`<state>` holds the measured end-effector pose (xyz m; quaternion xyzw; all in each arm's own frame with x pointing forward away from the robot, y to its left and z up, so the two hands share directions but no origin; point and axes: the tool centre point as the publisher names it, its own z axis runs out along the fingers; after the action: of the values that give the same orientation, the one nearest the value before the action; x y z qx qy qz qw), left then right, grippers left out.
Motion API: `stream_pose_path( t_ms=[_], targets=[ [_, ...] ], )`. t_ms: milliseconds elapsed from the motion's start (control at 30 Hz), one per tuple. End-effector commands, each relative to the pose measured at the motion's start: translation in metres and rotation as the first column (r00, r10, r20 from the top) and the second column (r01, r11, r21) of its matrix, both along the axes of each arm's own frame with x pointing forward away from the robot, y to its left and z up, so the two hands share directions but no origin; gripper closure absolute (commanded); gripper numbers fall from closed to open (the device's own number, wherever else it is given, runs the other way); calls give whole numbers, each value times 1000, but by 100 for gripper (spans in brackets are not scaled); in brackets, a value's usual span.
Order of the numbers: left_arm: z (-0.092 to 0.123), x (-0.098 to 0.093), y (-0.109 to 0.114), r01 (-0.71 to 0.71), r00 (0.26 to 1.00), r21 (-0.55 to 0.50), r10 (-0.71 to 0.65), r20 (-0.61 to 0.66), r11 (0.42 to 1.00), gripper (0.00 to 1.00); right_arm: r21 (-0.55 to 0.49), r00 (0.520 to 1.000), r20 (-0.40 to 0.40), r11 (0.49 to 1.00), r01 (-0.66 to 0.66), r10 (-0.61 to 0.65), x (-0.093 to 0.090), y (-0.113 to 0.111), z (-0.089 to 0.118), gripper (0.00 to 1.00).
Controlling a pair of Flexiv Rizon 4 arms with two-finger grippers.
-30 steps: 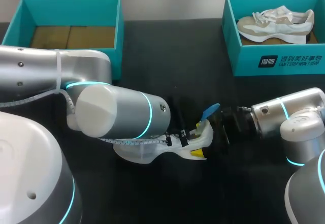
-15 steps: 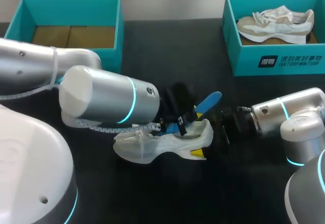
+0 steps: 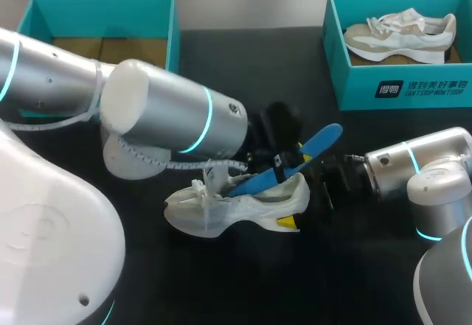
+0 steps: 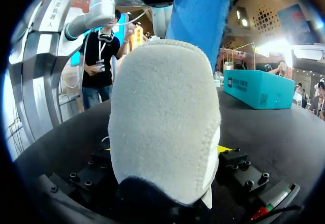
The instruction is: Take the shoe out of the shoebox, open the shoe tongue, remove and reinsert the insole, then place the shoe into the shoebox
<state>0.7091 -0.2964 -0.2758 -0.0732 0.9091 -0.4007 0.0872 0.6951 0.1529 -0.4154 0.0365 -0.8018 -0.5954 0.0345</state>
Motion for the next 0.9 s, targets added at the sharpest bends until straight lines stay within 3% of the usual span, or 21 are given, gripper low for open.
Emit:
stream_pose_path(
  t_ms=[33,267,500,700,900],
  targets=[
    [15,-2,-7,-20,1000,50,21,-15,999,100,-4,1000,-1,1000,0,0,-1,1,-2,100],
    [34,5,-17,6,993,51,0,-114,999,100,-4,1000,-1,1000,0,0,-1,1,-2,100],
    [64,17,-22,101,968,-31,-105,-227,994,100,-4,1000,-1,1000,0,0,-1,1,-2,100],
    [98,10,-20,209,963,-149,-230,-139,966,100,-4,1000,-1,1000,0,0,-1,1,-2,100],
    [130,4,-8,253,941,-275,-302,-155,928,100,-4,1000,-1,1000,0,0,-1,1,-2,100]
  ],
)
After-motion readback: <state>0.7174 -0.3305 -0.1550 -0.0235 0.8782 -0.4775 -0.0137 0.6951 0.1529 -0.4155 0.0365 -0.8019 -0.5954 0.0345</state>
